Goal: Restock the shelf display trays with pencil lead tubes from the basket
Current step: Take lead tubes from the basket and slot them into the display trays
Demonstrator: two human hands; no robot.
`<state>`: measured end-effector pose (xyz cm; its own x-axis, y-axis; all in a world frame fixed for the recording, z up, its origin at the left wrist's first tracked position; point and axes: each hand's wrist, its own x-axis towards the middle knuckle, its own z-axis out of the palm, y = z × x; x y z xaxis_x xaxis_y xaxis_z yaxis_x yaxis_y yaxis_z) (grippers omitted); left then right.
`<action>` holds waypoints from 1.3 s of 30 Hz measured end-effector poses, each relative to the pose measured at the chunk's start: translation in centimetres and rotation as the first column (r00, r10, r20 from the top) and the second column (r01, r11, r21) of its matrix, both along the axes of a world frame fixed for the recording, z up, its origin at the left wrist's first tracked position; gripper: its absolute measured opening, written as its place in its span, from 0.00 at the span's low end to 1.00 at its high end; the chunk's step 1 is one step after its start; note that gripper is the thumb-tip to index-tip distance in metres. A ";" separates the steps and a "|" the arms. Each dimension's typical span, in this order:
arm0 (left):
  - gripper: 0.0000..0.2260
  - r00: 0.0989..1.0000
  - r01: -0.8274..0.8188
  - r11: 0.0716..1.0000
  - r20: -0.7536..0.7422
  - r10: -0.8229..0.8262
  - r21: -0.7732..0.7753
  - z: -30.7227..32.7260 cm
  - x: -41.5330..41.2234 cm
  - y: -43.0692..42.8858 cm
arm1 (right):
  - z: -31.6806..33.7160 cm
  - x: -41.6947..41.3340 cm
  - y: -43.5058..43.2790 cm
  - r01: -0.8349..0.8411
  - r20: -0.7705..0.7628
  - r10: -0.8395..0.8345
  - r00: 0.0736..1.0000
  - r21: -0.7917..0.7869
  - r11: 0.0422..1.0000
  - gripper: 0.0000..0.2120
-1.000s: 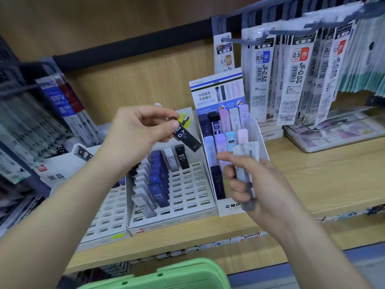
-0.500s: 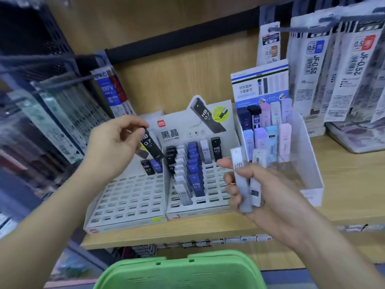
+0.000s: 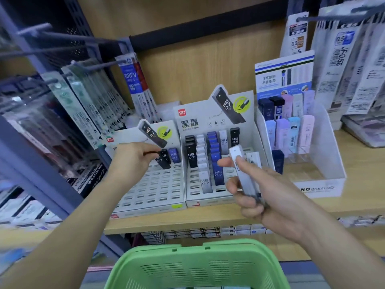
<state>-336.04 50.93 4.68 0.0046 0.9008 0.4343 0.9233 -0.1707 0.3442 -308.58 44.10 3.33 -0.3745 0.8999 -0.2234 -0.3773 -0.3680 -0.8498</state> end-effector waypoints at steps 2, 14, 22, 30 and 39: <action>0.08 0.998 0.042 0.999 -0.039 -0.041 0.022 -0.4 -0.2 0.3 | -0.1 0.0 -0.1 -0.009 0.002 0.009 1.000 -0.008 1.000 0.14; 0.04 0.995 -0.096 0.994 -0.002 0.097 0.059 -1.3 1.4 0.9 | -0.5 -0.2 0.2 -0.046 -0.096 0.040 0.995 -0.055 0.997 0.14; 0.08 0.798 0.484 0.868 0.465 -0.384 -0.113 4.9 9.8 -3.9 | -0.4 -0.2 0.1 -0.154 0.015 0.154 0.988 0.018 0.988 0.14; 0.07 0.679 0.439 0.896 0.677 -0.284 -0.065 4.3 10.6 -3.4 | -0.6 0.5 0.5 -0.043 0.014 0.043 0.999 0.020 0.999 0.07; 0.03 0.665 0.365 0.922 0.730 -0.159 -0.132 4.8 9.9 -3.0 | -0.6 0.7 1.2 0.187 0.160 -0.205 0.965 0.124 0.974 0.15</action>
<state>-326.16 47.93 9.45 0.0486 0.9832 0.1758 0.3269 -0.1820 0.9274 -307.87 45.28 2.76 -0.1529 0.9741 -0.1668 -0.2788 -0.2044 -0.9383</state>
